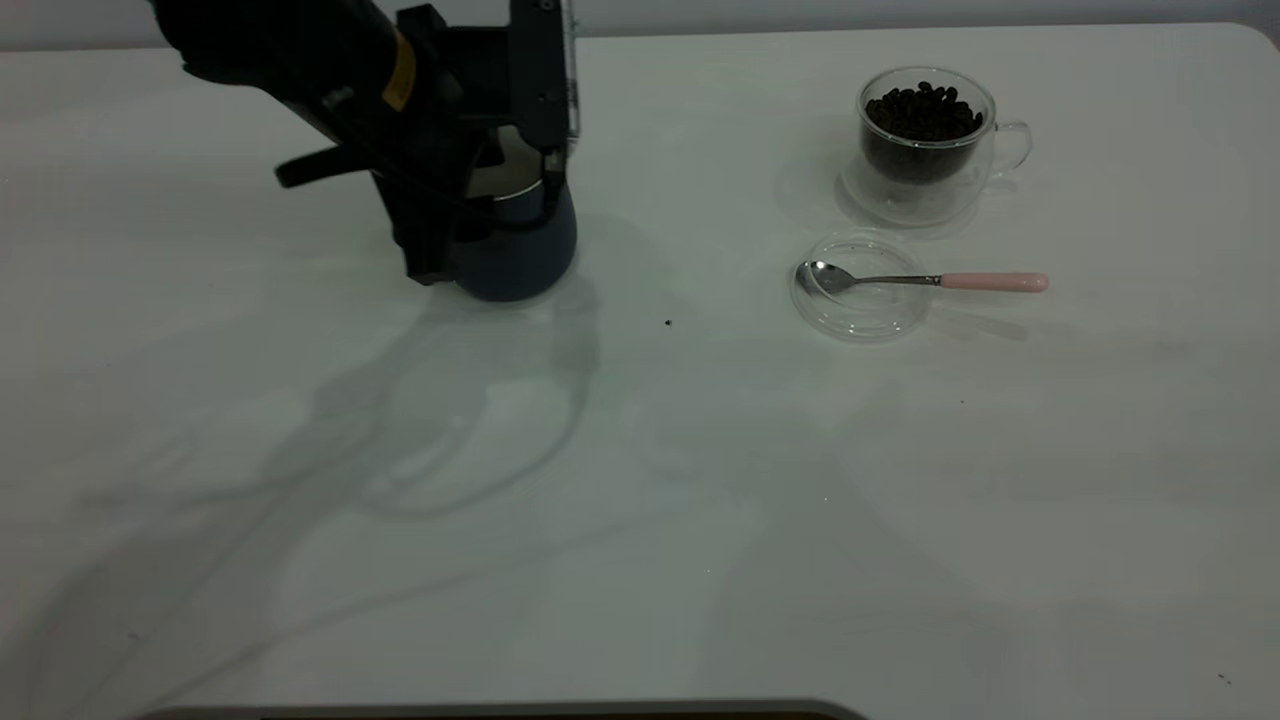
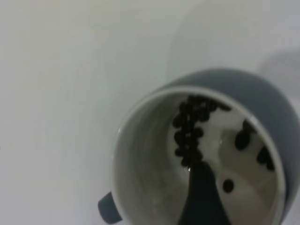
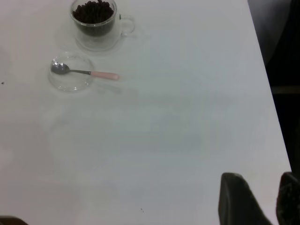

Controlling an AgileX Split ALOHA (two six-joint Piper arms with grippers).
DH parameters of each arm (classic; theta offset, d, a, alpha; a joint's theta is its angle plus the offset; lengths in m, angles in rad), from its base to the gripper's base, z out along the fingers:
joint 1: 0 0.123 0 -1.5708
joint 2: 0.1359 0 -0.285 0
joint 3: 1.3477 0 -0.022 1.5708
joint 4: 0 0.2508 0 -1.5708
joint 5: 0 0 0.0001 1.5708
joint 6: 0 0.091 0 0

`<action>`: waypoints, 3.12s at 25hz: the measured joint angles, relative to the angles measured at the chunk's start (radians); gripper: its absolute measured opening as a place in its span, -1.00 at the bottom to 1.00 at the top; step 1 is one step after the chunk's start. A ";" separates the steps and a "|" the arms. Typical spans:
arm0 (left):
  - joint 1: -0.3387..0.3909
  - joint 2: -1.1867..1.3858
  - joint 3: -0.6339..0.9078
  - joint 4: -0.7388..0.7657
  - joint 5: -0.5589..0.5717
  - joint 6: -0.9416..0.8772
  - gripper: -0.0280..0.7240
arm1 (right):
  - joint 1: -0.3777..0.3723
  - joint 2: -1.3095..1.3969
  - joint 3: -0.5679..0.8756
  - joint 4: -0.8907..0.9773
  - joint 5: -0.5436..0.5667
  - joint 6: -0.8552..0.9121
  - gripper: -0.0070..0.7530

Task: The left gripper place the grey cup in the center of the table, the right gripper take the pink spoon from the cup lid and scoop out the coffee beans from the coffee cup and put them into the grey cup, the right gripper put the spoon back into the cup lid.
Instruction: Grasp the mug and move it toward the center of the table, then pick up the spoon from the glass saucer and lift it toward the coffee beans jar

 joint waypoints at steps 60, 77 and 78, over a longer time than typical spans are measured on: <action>-0.007 -2.060 0.607 -0.854 1.239 -0.211 0.63 | 0.000 0.000 0.000 0.000 0.000 0.000 -0.35; 0.068 -2.098 0.657 -0.853 1.248 -0.218 0.63 | 0.000 0.000 0.000 0.000 0.000 0.000 -0.35; 0.109 -2.099 0.657 -0.853 1.248 -0.218 0.63 | 0.000 0.000 0.000 0.000 0.000 0.000 -0.35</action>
